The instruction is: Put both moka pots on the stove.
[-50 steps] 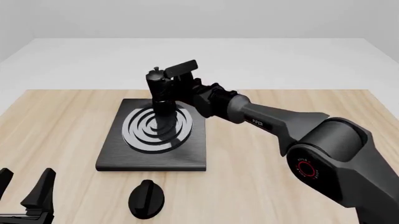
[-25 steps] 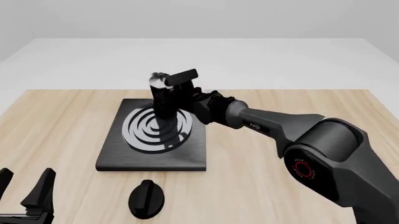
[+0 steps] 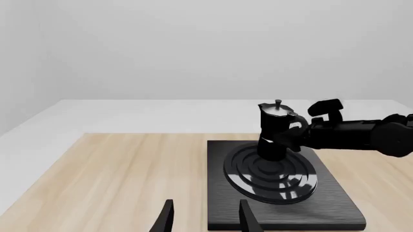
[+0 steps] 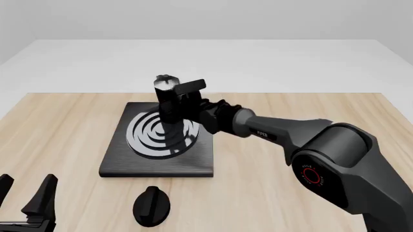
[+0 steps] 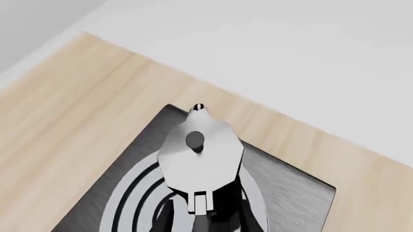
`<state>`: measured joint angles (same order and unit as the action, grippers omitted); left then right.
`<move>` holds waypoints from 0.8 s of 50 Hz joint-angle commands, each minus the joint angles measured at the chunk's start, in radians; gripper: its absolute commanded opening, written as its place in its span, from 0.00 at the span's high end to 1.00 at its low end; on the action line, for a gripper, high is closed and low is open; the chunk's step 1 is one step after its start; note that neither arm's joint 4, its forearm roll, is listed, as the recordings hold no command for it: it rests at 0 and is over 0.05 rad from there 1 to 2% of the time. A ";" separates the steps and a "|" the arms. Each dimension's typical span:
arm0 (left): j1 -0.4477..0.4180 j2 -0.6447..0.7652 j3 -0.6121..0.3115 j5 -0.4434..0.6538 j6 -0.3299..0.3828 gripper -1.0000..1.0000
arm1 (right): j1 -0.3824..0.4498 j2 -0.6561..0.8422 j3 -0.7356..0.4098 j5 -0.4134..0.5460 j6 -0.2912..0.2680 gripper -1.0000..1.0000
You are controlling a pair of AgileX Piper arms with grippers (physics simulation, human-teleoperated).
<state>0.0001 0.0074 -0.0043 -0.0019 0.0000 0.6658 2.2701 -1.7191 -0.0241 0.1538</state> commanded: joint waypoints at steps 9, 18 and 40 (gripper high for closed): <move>0.000 0.000 0.000 0.000 0.000 0.00 | -0.010 -0.068 0.178 -0.061 0.010 0.00; 0.000 0.000 0.000 0.000 0.000 0.00 | -0.017 -0.146 0.327 -0.125 0.014 0.00; 0.000 0.000 0.000 0.000 0.000 0.00 | -0.039 -0.414 0.726 -0.310 0.080 0.00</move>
<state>0.0001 0.0074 -0.0043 -0.0019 0.0000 0.6542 1.9924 -1.1790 -0.2496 0.2091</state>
